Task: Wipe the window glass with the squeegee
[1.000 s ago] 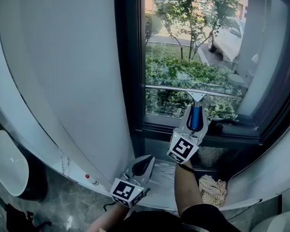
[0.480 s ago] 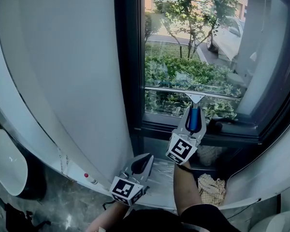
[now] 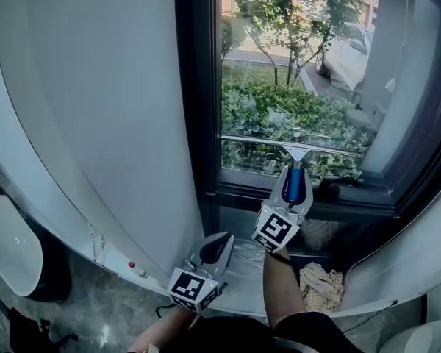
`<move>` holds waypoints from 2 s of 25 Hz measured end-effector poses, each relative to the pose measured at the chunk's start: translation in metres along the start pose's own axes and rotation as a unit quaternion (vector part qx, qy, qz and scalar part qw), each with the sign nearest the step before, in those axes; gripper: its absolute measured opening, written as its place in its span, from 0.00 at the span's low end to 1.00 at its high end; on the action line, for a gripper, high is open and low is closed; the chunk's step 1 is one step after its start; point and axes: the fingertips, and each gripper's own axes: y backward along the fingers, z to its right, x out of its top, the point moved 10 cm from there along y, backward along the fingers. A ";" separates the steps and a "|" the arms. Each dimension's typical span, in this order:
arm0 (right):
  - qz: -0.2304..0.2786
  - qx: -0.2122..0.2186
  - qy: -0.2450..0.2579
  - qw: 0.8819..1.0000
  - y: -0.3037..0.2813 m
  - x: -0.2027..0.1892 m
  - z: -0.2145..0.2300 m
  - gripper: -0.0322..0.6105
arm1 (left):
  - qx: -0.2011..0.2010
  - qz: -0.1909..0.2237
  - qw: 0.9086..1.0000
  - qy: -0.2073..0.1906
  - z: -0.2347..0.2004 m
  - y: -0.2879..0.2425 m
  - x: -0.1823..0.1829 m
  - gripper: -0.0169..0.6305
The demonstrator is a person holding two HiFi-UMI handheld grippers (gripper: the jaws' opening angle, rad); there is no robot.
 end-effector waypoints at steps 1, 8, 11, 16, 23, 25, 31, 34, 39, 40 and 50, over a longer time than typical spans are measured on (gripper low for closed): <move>-0.001 0.000 0.001 1.000 0.001 -0.001 0.000 0.25 | -0.001 0.003 1.000 -0.001 0.000 0.000 -0.002 0.03; -0.013 0.001 -0.002 1.000 0.005 -0.006 -0.002 0.25 | -0.005 -0.010 1.000 0.008 0.002 0.001 -0.001 0.03; -0.018 0.001 -0.002 1.000 0.006 -0.008 -0.001 0.25 | -0.011 -0.006 1.000 0.012 0.003 0.001 -0.004 0.03; -0.025 0.005 0.003 1.000 0.008 -0.011 -0.001 0.25 | -0.009 -0.003 1.000 0.010 0.005 0.002 -0.004 0.03; -0.046 0.002 -0.013 0.999 0.013 -0.014 -0.002 0.25 | -0.009 0.000 1.000 0.007 0.007 0.009 -0.003 0.03; -0.049 0.001 -0.015 0.999 0.013 -0.014 -0.002 0.25 | -0.007 0.000 1.000 0.006 0.006 0.010 -0.003 0.03; -0.057 0.004 -0.014 0.998 0.015 -0.017 -0.001 0.25 | -0.007 -0.008 1.000 0.013 0.008 0.012 -0.002 0.03; -0.062 0.006 -0.012 0.998 0.017 -0.020 -0.002 0.25 | -0.009 -0.003 1.000 0.009 0.007 0.014 -0.004 0.02; -0.068 0.011 -0.007 0.998 0.019 -0.021 -0.003 0.25 | -0.011 -0.003 1.000 0.009 0.008 0.015 -0.005 0.02; -0.070 0.012 -0.007 0.997 0.019 -0.021 -0.002 0.25 | -0.013 -0.004 1.000 0.010 0.008 0.015 -0.006 0.03; -0.022 0.017 -0.020 0.999 0.018 0.015 0.016 0.25 | -0.017 0.000 1.000 0.019 0.011 0.009 -0.004 0.03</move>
